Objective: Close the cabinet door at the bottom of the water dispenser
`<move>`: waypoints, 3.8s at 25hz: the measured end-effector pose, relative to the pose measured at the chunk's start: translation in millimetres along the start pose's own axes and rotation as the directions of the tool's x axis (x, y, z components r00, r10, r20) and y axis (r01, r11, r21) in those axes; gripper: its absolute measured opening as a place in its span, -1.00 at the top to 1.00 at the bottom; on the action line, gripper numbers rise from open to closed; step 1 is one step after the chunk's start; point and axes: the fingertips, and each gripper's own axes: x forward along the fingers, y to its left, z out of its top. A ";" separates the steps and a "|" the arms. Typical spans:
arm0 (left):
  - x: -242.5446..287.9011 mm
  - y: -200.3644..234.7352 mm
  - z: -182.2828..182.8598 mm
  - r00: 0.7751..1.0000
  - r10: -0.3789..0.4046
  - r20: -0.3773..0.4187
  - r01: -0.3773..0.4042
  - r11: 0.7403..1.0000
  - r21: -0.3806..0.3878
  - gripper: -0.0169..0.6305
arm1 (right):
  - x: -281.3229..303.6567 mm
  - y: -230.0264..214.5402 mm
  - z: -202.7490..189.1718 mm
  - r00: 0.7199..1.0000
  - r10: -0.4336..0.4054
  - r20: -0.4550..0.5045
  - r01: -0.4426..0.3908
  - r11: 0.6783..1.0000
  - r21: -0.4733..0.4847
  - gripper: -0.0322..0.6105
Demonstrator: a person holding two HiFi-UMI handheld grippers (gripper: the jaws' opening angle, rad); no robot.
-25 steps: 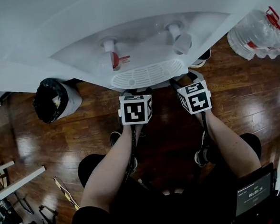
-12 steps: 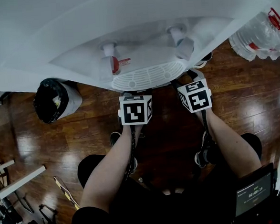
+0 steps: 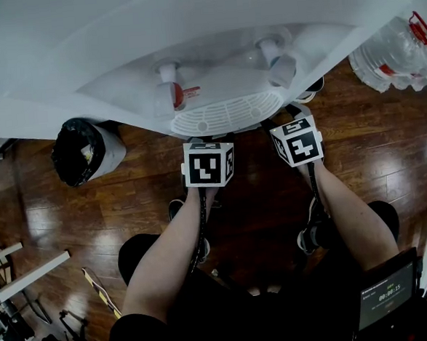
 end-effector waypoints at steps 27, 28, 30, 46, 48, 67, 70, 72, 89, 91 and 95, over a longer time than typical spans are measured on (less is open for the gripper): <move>-70.2 -107.7 -31.9 0.976 -0.175 0.133 0.149 0.972 0.182 0.89 | -138.0 90.5 28.0 0.941 0.190 0.280 -0.231 0.966 0.120 0.89; -78.6 -113.2 -32.0 0.971 -0.185 0.150 0.158 0.971 0.177 0.89 | -142.5 92.5 25.0 0.940 0.186 0.285 -0.222 0.970 0.101 0.89; -92.8 -119.1 -38.0 0.963 -0.187 0.194 0.149 0.970 0.194 0.89 | -150.6 98.1 10.6 0.943 0.177 0.280 -0.207 0.975 0.080 0.89; -162.7 -124.5 -124.9 0.940 -0.072 0.333 0.006 0.981 0.194 0.89 | -232.4 158.6 -60.6 0.905 0.175 0.387 -0.240 0.963 0.126 0.89; -173.6 -123.2 -138.1 0.933 -0.051 0.355 -0.017 0.982 0.186 0.89 | -247.5 164.2 -66.9 0.899 0.160 0.409 -0.232 0.963 0.134 0.89; -229.4 -165.3 -176.7 0.858 -0.086 0.506 -0.057 0.964 0.260 0.89 | -307.6 209.4 -109.7 0.874 0.145 0.464 -0.212 0.973 0.095 0.89; -228.7 -165.8 -180.8 0.863 -0.088 0.498 -0.052 0.964 0.259 0.89 | -307.3 210.5 -114.9 0.878 0.146 0.456 -0.213 0.972 0.098 0.89; -228.8 -166.9 -182.6 0.862 -0.090 0.498 -0.048 0.965 0.257 0.89 | -306.0 211.5 -119.7 0.881 0.150 0.448 -0.216 0.971 0.101 0.89; -224.0 -171.1 -187.4 0.871 -0.096 0.482 -0.034 0.967 0.254 0.89 | -306.6 216.7 -121.6 0.879 0.163 0.447 -0.226 0.970 0.090 0.89; -224.0 -171.1 -186.9 0.871 -0.096 0.482 -0.034 0.967 0.253 0.89 | -306.4 216.9 -121.6 0.880 0.165 0.445 -0.227 0.970 0.090 0.89; -225.0 -171.6 -186.3 0.870 -0.095 0.483 -0.034 0.967 0.252 0.89 | -307.3 218.3 -121.5 0.880 0.170 0.444 -0.232 0.969 0.089 0.89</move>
